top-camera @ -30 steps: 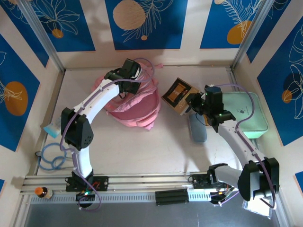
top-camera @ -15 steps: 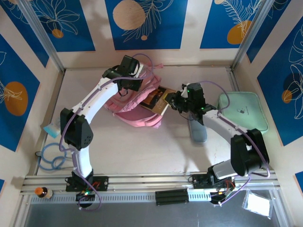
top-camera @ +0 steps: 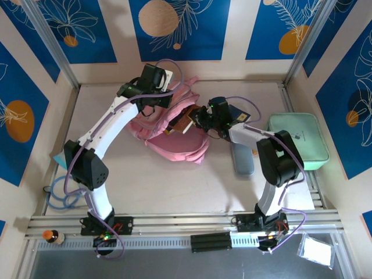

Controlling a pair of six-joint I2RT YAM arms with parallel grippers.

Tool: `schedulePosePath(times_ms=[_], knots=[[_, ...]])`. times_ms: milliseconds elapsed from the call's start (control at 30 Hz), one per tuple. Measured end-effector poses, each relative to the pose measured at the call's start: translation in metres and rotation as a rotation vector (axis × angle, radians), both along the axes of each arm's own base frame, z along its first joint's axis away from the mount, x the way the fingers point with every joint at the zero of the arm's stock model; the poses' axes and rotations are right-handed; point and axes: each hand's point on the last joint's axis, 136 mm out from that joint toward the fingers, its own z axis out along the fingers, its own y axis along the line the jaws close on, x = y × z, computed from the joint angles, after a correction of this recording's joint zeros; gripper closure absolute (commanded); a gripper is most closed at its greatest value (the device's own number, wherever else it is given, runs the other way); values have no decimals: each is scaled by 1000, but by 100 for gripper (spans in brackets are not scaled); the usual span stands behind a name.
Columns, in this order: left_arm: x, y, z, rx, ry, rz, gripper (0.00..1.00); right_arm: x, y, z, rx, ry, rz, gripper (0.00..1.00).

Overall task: Pack the student bag
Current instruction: Place the book in the student bag.

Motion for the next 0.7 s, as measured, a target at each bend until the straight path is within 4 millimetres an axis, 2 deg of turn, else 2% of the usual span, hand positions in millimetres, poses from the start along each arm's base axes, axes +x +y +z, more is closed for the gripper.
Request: schedulePosePath(times_ms=[100, 333, 500, 700], knots=[[-1, 0, -2, -6, 6, 3, 100, 7, 6, -14, -17, 22, -30, 98], [0, -2, -5, -23, 12, 11, 100, 30, 39, -23, -9, 19, -54, 89], [-1, -1, -9, -33, 11, 18, 100, 38, 61, -27, -7, 33, -35, 70], [-4, 1, -9, -48, 6, 29, 100, 26, 63, -41, -39, 108, 20, 46]])
